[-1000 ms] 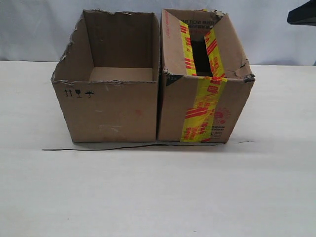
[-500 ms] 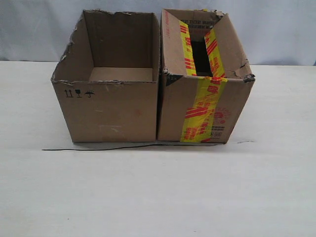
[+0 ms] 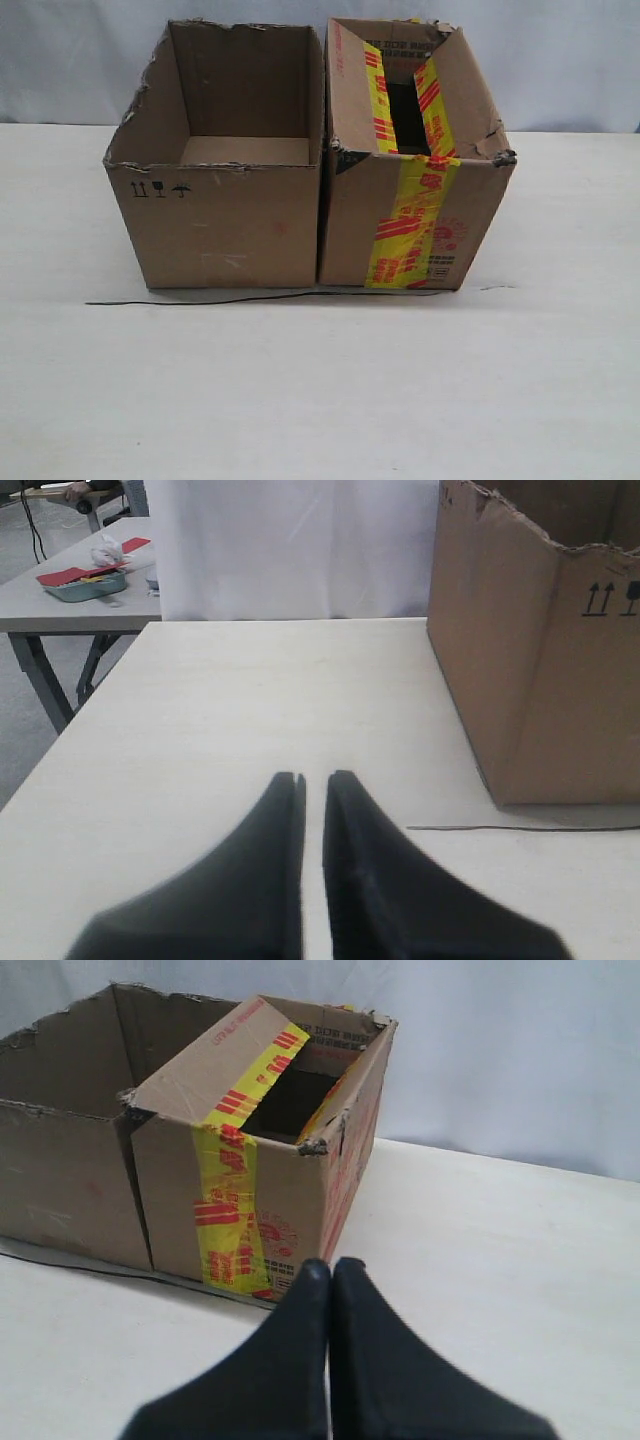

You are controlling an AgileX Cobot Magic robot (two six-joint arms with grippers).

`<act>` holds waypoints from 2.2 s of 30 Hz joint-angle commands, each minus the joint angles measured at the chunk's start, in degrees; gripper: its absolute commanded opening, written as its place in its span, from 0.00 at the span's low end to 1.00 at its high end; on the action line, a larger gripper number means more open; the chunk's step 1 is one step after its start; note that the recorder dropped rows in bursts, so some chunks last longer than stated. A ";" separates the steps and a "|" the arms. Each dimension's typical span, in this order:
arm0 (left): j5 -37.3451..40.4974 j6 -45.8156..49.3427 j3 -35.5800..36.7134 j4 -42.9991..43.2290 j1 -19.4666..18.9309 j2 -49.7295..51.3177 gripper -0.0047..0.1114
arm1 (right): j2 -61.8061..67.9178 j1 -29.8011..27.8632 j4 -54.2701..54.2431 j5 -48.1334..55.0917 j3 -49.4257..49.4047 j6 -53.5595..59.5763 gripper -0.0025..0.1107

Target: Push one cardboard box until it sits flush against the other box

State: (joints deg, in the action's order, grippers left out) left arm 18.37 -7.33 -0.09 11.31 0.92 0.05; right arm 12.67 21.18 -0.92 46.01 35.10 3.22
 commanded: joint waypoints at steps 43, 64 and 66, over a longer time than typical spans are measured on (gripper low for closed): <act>-0.69 -0.23 0.09 -0.15 0.45 -0.05 0.04 | -9.68 -4.02 0.06 -21.99 -22.84 5.48 0.02; -0.69 -0.23 0.09 -0.15 0.45 -0.05 0.04 | -12.67 -8.00 2.16 -23.62 -35.10 5.09 0.02; -0.69 -0.23 0.09 -0.15 0.45 -0.05 0.04 | -12.67 -8.63 2.16 -26.27 -35.10 4.91 0.02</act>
State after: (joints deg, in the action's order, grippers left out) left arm 18.37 -7.33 -0.09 11.31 0.92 0.05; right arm 0.18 13.25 0.69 22.87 0.24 7.93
